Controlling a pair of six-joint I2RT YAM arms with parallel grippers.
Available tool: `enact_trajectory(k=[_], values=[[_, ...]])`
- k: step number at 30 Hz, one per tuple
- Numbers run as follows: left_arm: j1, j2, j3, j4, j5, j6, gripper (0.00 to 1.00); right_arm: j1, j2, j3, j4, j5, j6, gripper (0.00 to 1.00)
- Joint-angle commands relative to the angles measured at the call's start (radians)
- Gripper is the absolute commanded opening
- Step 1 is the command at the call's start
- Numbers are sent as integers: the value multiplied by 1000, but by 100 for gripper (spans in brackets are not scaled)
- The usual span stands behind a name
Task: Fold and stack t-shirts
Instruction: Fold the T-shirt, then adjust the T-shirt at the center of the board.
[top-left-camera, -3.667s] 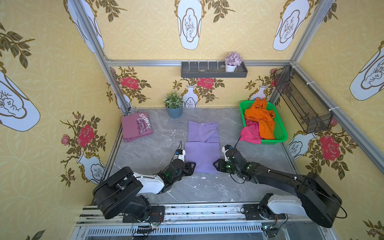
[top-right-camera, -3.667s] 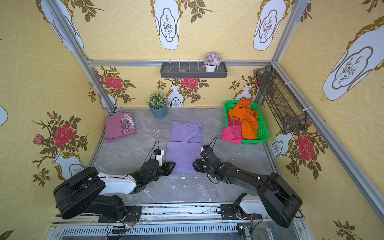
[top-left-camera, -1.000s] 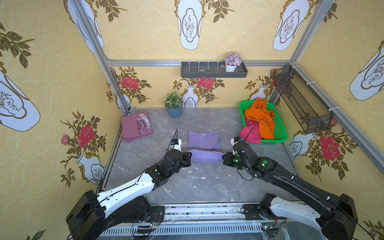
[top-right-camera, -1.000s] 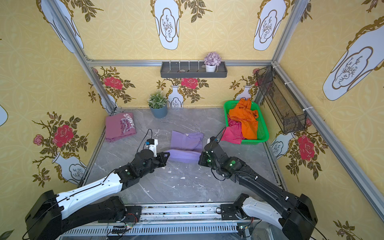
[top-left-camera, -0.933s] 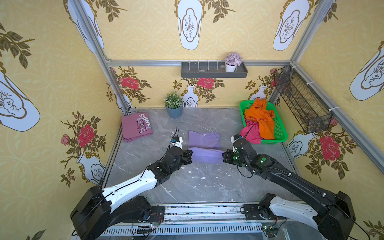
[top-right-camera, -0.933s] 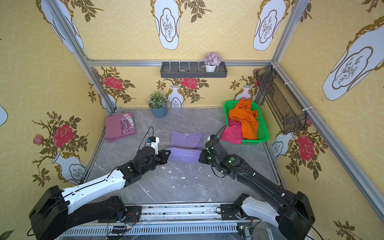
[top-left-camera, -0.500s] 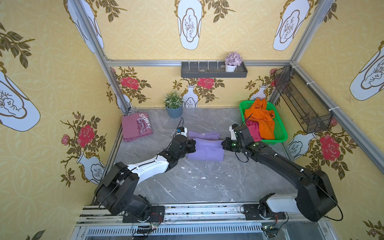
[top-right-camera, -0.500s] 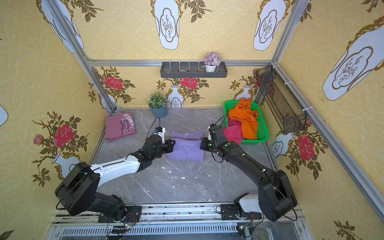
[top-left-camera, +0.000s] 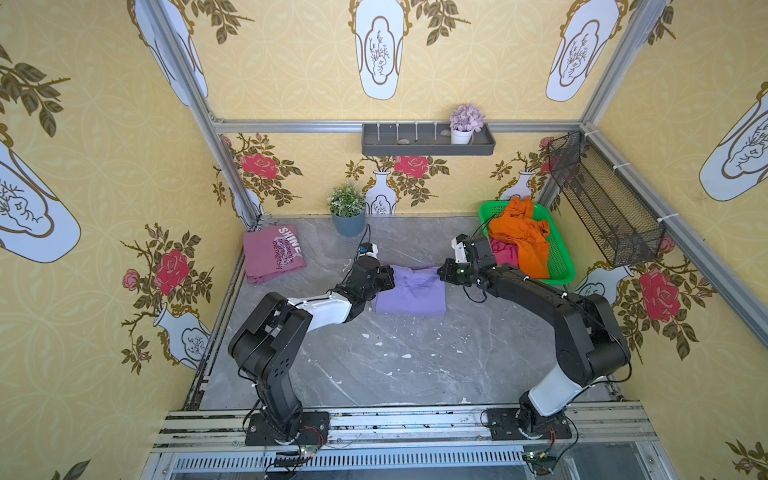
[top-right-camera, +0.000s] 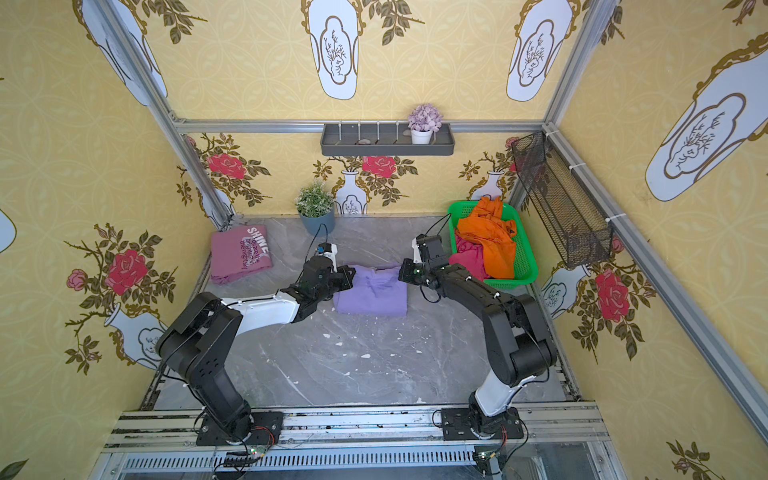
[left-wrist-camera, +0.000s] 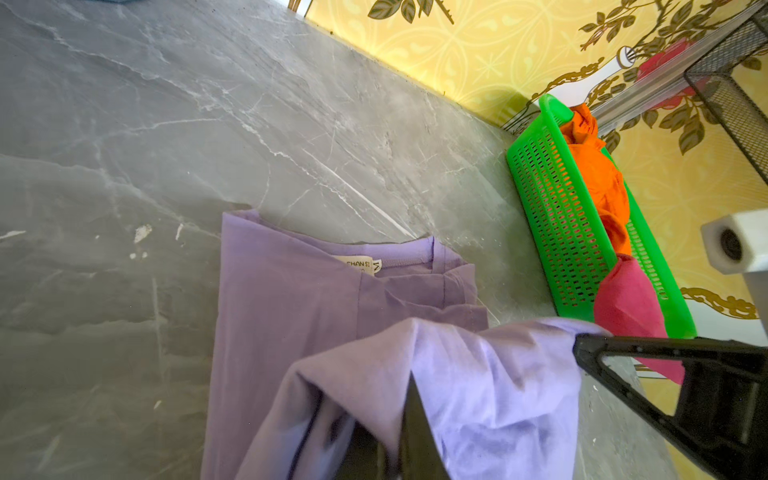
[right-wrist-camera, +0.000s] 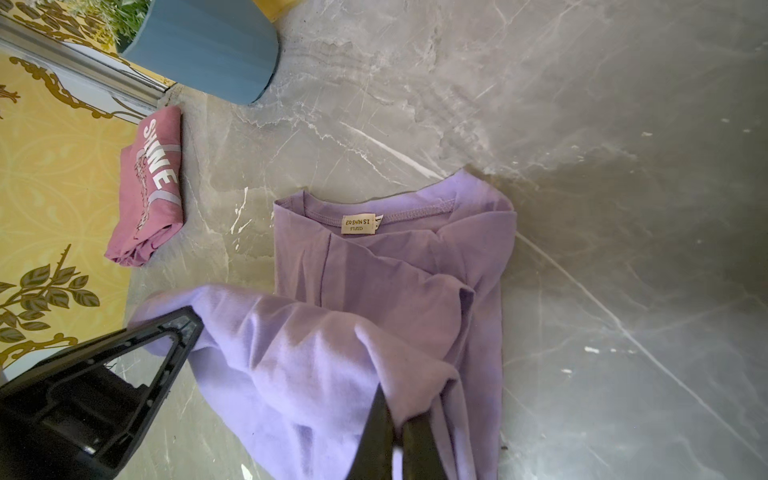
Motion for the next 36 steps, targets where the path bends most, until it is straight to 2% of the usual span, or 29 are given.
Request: enact_trajectory(k=[1,4,5,6,7,8,10,11,15,17,18,19,20,22,23,27,30,36], values=[[4,52,24,44,15,14,0,-5,59,21,66,-22,-21,0],[4,97,37,61,6,13,0,-7,112,32,95,-14,-27,0],[33,112,39,70,3,11,0,-7,124,35,97,-6,-29,0],[40,130,43,79,0,10,0,-10,134,39,102,5,-34,7],[47,150,53,81,-4,7,16,-9,138,39,104,34,-43,19],[54,162,58,90,-6,4,34,-9,135,39,104,56,-48,24],[72,178,54,119,-16,-3,81,-7,93,29,101,91,-62,31],[80,173,47,129,-23,-6,100,2,58,20,99,112,-75,32],[97,32,-51,164,-70,-8,99,82,-129,-30,47,164,-103,33],[92,-60,-117,166,-71,-17,99,144,-194,-66,42,136,-78,29],[77,-104,-150,167,-72,-22,99,178,-210,-94,60,127,-47,20],[51,-141,-178,170,-81,-24,97,203,-207,-116,83,100,-15,6],[21,-162,-192,170,-93,-26,83,216,-190,-130,105,76,2,0],[-68,-162,-194,170,-107,-50,6,240,-125,-166,160,77,30,0],[-92,-143,-185,175,-98,-71,0,238,-98,-185,193,73,36,0],[-198,-42,-164,241,-55,-137,0,188,9,-255,291,66,35,0],[-264,11,-158,231,-120,-127,0,170,34,-288,316,65,35,0],[-202,78,-196,229,-160,-90,0,184,1,-345,300,84,55,0]])
